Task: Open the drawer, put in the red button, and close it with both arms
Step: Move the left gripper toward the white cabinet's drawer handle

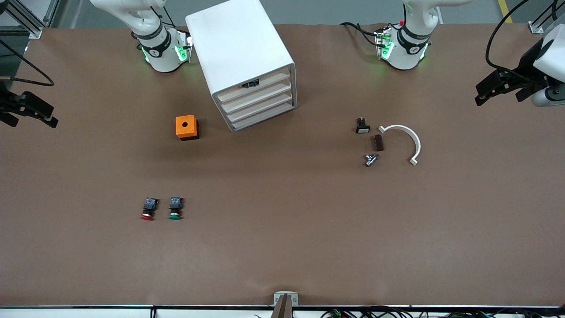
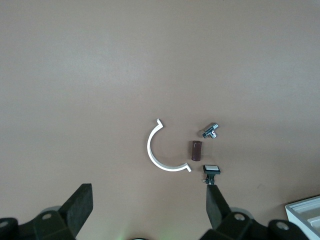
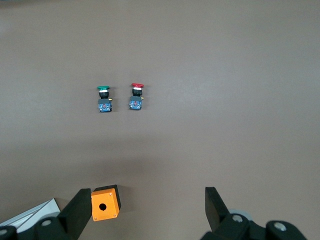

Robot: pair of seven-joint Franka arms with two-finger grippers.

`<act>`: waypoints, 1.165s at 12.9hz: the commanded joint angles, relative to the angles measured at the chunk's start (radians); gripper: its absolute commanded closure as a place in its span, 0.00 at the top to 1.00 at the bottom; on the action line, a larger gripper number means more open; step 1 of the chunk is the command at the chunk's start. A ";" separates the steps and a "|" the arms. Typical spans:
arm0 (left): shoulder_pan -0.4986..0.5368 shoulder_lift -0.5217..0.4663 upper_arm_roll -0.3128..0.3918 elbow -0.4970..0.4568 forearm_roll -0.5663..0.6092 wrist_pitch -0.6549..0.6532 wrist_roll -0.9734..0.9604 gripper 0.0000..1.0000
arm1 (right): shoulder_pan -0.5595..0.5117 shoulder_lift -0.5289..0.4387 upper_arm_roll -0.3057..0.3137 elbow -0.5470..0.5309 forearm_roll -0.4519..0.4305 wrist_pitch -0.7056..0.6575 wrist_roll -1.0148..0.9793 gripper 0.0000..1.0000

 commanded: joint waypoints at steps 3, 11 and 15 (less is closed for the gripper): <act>0.009 0.011 0.000 0.023 0.001 -0.009 0.015 1.00 | -0.008 0.002 0.008 0.000 -0.018 -0.008 0.013 1.00; -0.009 0.229 -0.007 0.057 -0.015 0.034 -0.003 1.00 | -0.010 0.004 0.008 0.000 -0.017 -0.008 0.013 1.00; -0.029 0.355 -0.010 0.057 -0.070 0.130 -0.092 1.00 | -0.010 0.006 0.008 -0.002 -0.017 -0.008 0.012 1.00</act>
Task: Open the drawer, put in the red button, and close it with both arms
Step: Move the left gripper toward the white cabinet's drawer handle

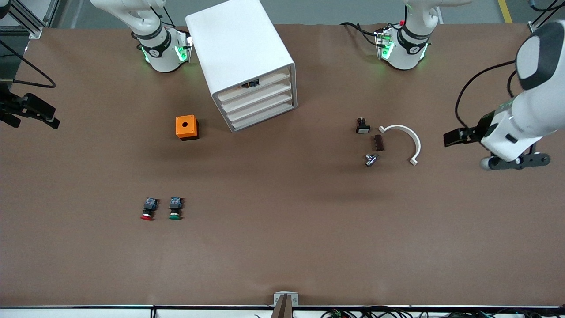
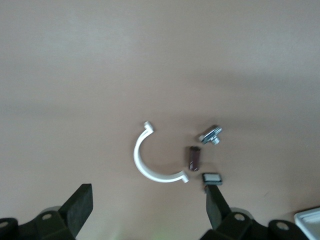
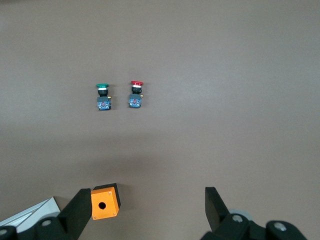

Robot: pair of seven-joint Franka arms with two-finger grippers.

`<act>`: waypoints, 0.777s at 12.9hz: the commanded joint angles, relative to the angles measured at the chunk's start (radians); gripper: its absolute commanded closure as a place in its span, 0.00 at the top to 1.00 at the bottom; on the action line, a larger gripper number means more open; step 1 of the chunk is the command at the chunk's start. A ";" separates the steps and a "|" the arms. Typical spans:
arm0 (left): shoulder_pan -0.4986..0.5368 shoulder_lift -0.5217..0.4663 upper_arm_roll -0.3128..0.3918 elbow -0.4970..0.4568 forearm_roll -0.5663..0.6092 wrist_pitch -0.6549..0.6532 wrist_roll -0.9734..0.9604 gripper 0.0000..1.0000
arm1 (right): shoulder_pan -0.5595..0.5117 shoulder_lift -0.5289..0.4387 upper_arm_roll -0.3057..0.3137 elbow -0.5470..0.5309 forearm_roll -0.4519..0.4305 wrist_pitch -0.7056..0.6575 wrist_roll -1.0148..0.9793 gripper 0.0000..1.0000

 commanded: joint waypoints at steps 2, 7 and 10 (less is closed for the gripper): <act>-0.032 0.118 -0.001 0.036 -0.053 0.064 -0.109 1.00 | -0.010 0.002 0.009 0.003 -0.016 -0.006 0.012 1.00; -0.157 0.286 -0.001 0.085 -0.118 0.096 -0.474 1.00 | -0.010 0.002 0.009 0.002 -0.016 -0.006 0.012 1.00; -0.258 0.388 -0.001 0.155 -0.128 0.099 -0.716 1.00 | -0.013 0.009 0.007 0.000 -0.016 -0.004 0.012 1.00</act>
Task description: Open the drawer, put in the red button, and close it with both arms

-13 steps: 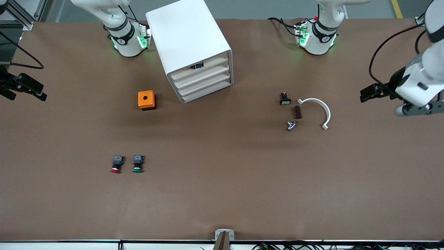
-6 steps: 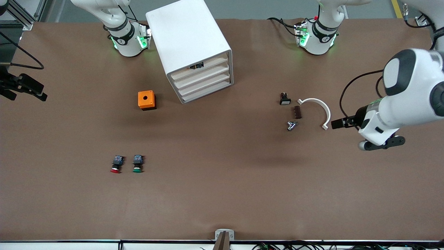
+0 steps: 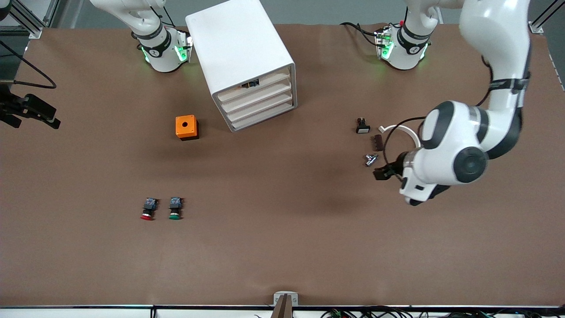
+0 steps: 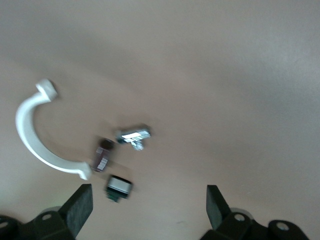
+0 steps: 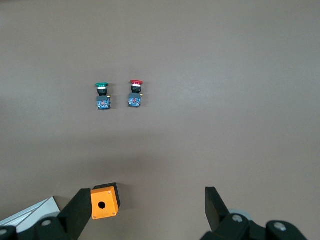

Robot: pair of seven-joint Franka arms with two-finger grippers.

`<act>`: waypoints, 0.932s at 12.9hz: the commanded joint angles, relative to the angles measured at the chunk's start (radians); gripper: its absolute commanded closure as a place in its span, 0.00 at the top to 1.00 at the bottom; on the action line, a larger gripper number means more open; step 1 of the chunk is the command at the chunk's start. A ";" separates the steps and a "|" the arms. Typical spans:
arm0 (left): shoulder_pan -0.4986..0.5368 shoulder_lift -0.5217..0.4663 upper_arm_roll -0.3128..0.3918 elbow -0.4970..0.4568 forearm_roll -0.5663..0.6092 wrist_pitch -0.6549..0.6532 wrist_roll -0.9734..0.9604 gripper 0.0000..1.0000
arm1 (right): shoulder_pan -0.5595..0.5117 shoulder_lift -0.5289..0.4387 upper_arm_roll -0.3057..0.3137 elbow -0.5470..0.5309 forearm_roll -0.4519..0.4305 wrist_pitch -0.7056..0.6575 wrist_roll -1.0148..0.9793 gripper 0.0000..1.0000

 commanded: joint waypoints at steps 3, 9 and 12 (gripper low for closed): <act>-0.134 0.125 0.005 0.098 -0.092 0.005 -0.313 1.00 | -0.013 0.006 0.008 0.002 -0.015 -0.005 0.013 1.00; -0.285 0.181 0.004 0.098 -0.173 0.011 -0.860 1.00 | 0.033 0.112 0.010 0.000 -0.002 -0.008 0.029 1.00; -0.287 0.204 0.004 0.089 -0.427 0.011 -0.997 0.99 | 0.050 0.194 0.011 0.000 -0.001 0.016 0.029 1.00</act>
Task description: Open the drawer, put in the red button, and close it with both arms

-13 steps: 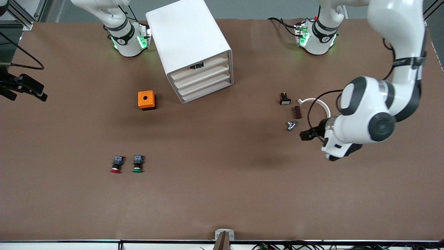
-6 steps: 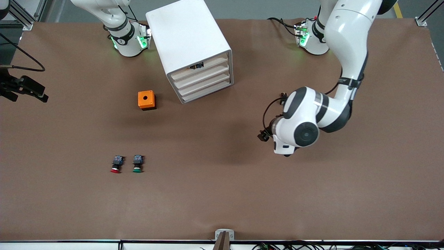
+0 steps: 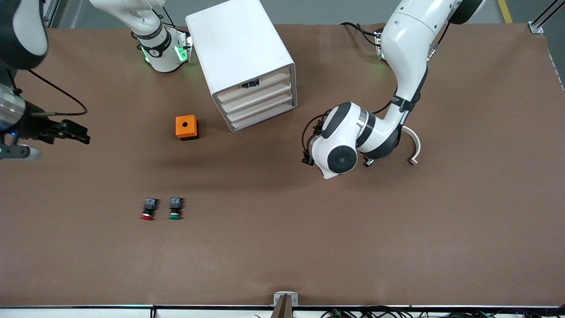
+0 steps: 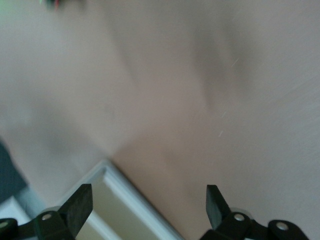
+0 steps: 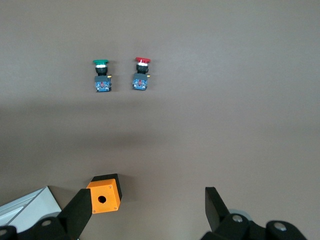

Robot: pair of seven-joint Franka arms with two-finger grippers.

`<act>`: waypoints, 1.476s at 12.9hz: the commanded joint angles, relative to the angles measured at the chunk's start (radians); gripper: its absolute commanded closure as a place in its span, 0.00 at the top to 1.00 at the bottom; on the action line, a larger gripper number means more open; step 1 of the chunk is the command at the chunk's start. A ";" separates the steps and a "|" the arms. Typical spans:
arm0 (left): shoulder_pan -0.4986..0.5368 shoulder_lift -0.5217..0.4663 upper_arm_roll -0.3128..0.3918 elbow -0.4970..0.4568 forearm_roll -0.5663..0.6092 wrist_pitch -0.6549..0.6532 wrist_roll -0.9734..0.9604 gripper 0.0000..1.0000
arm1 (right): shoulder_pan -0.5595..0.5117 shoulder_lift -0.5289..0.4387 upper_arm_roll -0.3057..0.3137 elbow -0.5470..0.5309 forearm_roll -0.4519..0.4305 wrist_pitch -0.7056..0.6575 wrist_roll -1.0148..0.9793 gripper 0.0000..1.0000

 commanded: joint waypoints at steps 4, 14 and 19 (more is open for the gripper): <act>-0.012 0.069 0.006 0.014 -0.319 -0.012 -0.342 0.99 | 0.003 0.232 0.000 0.015 0.107 0.132 0.020 1.00; -0.055 0.143 0.006 0.019 -0.644 -0.225 -0.597 0.61 | 0.022 0.590 0.003 0.015 0.202 0.501 0.096 1.00; -0.102 0.178 0.006 0.019 -0.660 -0.225 -0.612 0.53 | 0.019 0.630 0.003 0.021 0.218 0.527 0.096 0.93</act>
